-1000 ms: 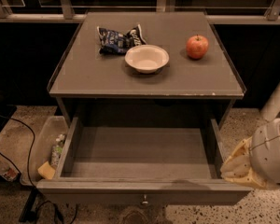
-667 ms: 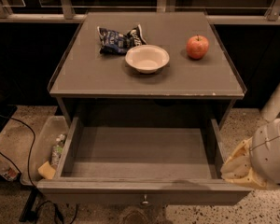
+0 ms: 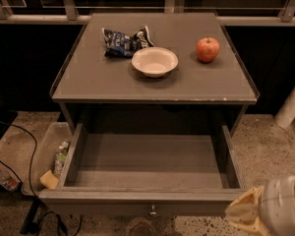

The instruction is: Close top drawer

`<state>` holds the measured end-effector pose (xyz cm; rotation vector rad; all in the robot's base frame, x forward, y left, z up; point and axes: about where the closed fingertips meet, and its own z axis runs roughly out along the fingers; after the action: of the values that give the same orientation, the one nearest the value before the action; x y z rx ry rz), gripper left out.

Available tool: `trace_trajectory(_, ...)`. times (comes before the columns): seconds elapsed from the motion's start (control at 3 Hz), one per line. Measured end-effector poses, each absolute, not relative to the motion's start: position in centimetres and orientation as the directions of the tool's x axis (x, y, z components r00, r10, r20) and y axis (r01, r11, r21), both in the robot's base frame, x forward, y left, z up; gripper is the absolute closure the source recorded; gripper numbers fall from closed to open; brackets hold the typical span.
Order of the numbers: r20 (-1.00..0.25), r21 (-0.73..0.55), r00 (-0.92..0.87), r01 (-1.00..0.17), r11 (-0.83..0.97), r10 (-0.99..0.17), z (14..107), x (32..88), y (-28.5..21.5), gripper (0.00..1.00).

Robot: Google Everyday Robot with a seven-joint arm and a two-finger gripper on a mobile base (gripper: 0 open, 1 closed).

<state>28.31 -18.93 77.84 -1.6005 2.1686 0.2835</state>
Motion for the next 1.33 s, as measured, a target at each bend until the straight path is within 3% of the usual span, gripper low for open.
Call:
trace_trajectory(0.67,-0.635,-0.102,-0.264,-0.903,0.418,-0.726,70.7,26.7,-18.1,1.0)
trace_trajectory(1.33,-0.633,-0.102,-0.287,-0.89,0.445,-0.719,68.9,28.0,-18.1,1.0)
